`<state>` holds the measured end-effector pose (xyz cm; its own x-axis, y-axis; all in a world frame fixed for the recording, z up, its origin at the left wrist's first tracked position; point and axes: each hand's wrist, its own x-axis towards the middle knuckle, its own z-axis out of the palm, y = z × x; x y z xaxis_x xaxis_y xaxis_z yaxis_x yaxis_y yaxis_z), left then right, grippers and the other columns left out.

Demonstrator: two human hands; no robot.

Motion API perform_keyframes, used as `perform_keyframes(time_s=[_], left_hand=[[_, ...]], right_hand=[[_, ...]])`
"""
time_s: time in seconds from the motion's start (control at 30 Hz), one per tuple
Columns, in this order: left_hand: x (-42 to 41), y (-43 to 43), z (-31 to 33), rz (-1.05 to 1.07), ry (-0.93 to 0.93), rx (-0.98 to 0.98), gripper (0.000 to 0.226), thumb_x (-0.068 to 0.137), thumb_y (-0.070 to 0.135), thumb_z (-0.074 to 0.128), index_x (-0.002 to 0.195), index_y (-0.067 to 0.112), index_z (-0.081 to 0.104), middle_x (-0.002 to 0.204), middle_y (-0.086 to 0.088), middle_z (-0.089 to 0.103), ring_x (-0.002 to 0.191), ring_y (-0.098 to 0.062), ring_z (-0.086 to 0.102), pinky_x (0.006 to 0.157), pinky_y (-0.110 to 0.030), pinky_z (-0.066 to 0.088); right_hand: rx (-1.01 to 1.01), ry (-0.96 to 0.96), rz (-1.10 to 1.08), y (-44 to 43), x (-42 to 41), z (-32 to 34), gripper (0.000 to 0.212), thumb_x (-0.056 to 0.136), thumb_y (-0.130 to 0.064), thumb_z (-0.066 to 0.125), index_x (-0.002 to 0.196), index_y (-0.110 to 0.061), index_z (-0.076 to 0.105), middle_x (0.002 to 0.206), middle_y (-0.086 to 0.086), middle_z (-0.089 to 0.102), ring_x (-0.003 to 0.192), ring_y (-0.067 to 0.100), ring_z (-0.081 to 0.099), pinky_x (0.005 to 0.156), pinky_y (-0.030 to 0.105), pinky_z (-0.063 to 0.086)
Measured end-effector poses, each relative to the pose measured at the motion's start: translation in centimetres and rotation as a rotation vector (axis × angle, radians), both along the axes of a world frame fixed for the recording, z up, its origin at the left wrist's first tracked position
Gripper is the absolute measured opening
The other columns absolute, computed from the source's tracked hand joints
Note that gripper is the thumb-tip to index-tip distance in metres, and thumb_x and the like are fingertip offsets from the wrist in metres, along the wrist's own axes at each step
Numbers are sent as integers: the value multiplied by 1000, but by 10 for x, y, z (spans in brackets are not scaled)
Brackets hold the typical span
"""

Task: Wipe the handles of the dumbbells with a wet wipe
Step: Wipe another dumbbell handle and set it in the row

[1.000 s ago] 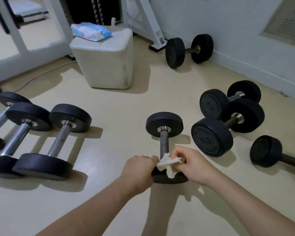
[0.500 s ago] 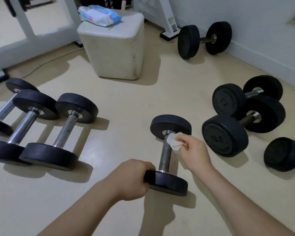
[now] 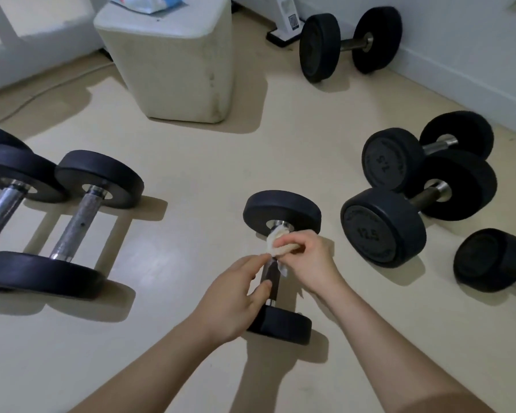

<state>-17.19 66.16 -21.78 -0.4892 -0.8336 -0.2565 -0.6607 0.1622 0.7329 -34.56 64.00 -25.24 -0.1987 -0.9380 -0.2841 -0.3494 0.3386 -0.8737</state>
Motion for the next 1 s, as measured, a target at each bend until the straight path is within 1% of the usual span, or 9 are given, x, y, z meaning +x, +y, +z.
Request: perform_keyframes(time_s=[0.13, 0.2, 0.3, 0.37, 0.5, 0.6, 0.67, 0.87, 1.0], left_hand=[[-8, -9, -5, 65, 29, 6, 44, 95, 30, 52, 137, 39, 42, 125, 15, 49, 100, -3, 53, 84, -15, 41], [-17, -22, -7, 96, 35, -8, 37, 93, 33, 56, 130, 35, 52, 117, 12, 54, 93, -3, 56, 79, -12, 43], [-24, -35, -10, 167, -22, 11, 23, 85, 40, 68, 105, 28, 68, 95, 11, 65, 78, -4, 61, 70, -17, 47], [-23, -37, -12, 213, -68, 18, 16, 81, 39, 73, 91, 26, 72, 81, 10, 69, 74, -8, 62, 69, -24, 50], [-19, -39, -14, 299, -79, 2, 9, 80, 33, 74, 78, 25, 70, 74, 8, 70, 71, -11, 63, 68, -27, 51], [-16, -42, -15, 342, -13, 38, 15, 78, 23, 75, 73, 29, 63, 72, 10, 66, 68, -8, 60, 64, -21, 48], [-14, -42, -13, 319, 24, 48, 21, 76, 15, 74, 79, 34, 64, 83, 13, 64, 75, -6, 58, 68, -20, 49], [-11, -21, -5, 183, 116, 218, 12, 73, 21, 72, 77, 33, 74, 79, 13, 69, 76, -4, 63, 76, -29, 53], [-3, -22, 3, 207, 137, 277, 8, 80, 32, 71, 87, 30, 75, 83, 16, 72, 82, 2, 65, 81, -25, 53]], right_hand=[[119, -157, -16, 9, 2, 4, 10, 81, -31, 71, 84, -40, 69, 110, -9, 57, 105, 10, 55, 90, 36, 50], [167, -136, 56, 13, -2, 10, 10, 88, -38, 62, 85, -33, 70, 104, -8, 61, 97, 7, 56, 83, 30, 48], [293, -169, 132, 21, -6, 19, 24, 95, -32, 51, 86, -23, 71, 80, -10, 64, 67, 0, 54, 55, 16, 38], [356, -262, 173, 23, -8, 24, 18, 93, -31, 55, 90, -24, 72, 73, -18, 63, 65, -5, 55, 56, 14, 43], [225, -81, 177, 14, -11, 24, 17, 81, -39, 68, 97, -38, 66, 102, -17, 61, 95, 1, 58, 84, 27, 49], [49, 122, 102, 6, -5, 20, 18, 79, -31, 72, 97, -30, 67, 101, -15, 56, 93, -2, 54, 79, 16, 43], [1, 182, 52, 3, 0, 12, 11, 80, -23, 73, 90, -24, 69, 92, -11, 60, 84, 3, 57, 72, 19, 47], [145, -27, 185, 34, 3, 3, 14, 76, -7, 70, 72, -20, 70, 66, -1, 67, 60, 11, 60, 62, 36, 54], [-106, 142, 62, 12, 5, -2, 12, 81, -9, 67, 75, -20, 68, 75, -7, 63, 72, 9, 60, 68, 33, 53]])
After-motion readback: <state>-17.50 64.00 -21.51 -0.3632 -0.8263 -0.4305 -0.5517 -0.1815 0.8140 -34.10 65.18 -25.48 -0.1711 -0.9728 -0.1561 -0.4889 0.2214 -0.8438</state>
